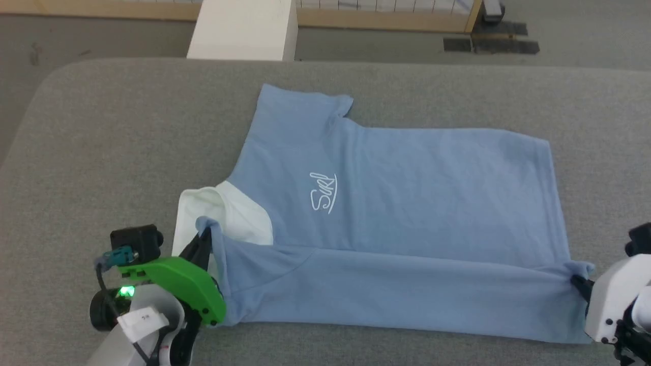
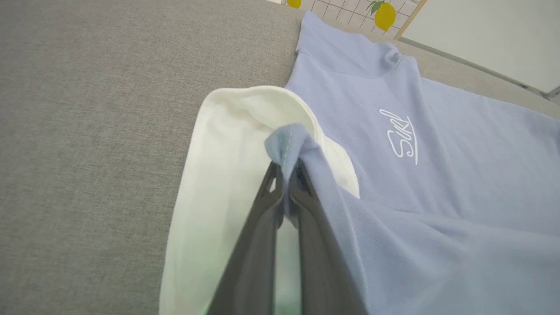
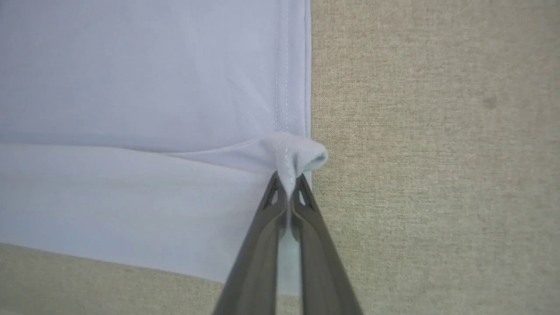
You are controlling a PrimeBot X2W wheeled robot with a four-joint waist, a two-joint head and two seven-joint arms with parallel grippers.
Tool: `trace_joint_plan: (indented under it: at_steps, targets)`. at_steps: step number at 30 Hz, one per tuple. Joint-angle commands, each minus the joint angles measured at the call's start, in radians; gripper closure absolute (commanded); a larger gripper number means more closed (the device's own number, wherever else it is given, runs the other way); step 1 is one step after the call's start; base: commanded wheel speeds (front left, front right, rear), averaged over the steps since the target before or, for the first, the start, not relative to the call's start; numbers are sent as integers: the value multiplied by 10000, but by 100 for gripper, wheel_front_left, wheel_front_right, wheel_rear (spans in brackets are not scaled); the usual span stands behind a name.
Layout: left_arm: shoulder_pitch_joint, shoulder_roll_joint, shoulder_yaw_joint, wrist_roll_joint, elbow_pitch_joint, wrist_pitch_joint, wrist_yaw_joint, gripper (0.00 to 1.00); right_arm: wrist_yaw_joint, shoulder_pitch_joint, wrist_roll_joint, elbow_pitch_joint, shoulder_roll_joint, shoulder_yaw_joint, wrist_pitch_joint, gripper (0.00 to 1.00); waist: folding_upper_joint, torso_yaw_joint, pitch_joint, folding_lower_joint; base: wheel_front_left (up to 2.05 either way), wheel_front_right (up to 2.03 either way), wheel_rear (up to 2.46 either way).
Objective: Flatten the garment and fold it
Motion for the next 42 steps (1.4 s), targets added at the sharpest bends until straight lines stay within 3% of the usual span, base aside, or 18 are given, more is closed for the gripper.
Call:
trace_joint_plan:
  at_steps: [1,7,8,9,10,11,16,20,22,23,25,31,35,42]
  targets:
    - [-351,-127,11,27,307,-156,-122,100,-19,-255,-108,213,-58,93,47,100,0,-24,474,1,0,0,0]
    - [-959,-565,-90,-47,1477,-504,-516,100,-19,-630,-27,947,-116,440,161,100,0,60,755,1,0,0,0]
    - [-1012,-616,-89,-78,1613,-521,-543,89,-19,-660,36,1037,-91,435,182,100,0,67,757,1,0,0,0]
    - [-1079,-665,-81,-100,1749,-569,-579,59,-19,-694,138,1097,-56,453,173,76,0,78,749,1,0,0,0]
    - [-1112,-714,-62,-167,1854,-561,-607,29,-19,-718,219,1109,-25,436,91,64,0,85,723,1,0,0,0]
    - [-1155,-740,-44,-200,1950,-579,-629,0,-19,-733,304,1118,0,416,-13,0,0,101,663,1,0,0,0]
    - [-1024,-782,425,-495,1822,-886,-425,0,-19,-554,834,706,102,123,-639,0,0,178,206,1,0,0,0]
    - [-326,-517,755,-646,840,-743,144,0,-19,-108,870,48,58,-222,-1144,0,0,222,-184,1,0,0,0]
    - [188,-297,764,-684,75,-299,601,0,-19,141,810,-242,163,-470,-1314,0,0,262,-374,1,0,0,0]
    - [797,-11,595,-793,-880,557,1119,0,-19,433,682,-540,270,-709,-1345,0,0,311,-536,1,0,0,0]
    - [1267,259,398,-902,-1767,1359,1542,0,-19,640,593,-775,401,-923,-1328,0,0,355,-630,1,0,0,0]
    - [2054,715,-285,-1046,-3279,2901,2258,0,-19,889,422,-1177,799,-1570,-1218,0,0,411,-628,1,0,0,0]
    - [1967,499,-544,-1048,-2657,2990,2231,0,-19,906,371,-1283,894,-1637,-1162,0,0,385,-481,1,0,0,0]
    - [1510,-170,-387,-1305,-880,2266,1602,0,-19,741,446,-1354,946,-1606,-1174,0,0,94,-216,1,0,0,0]
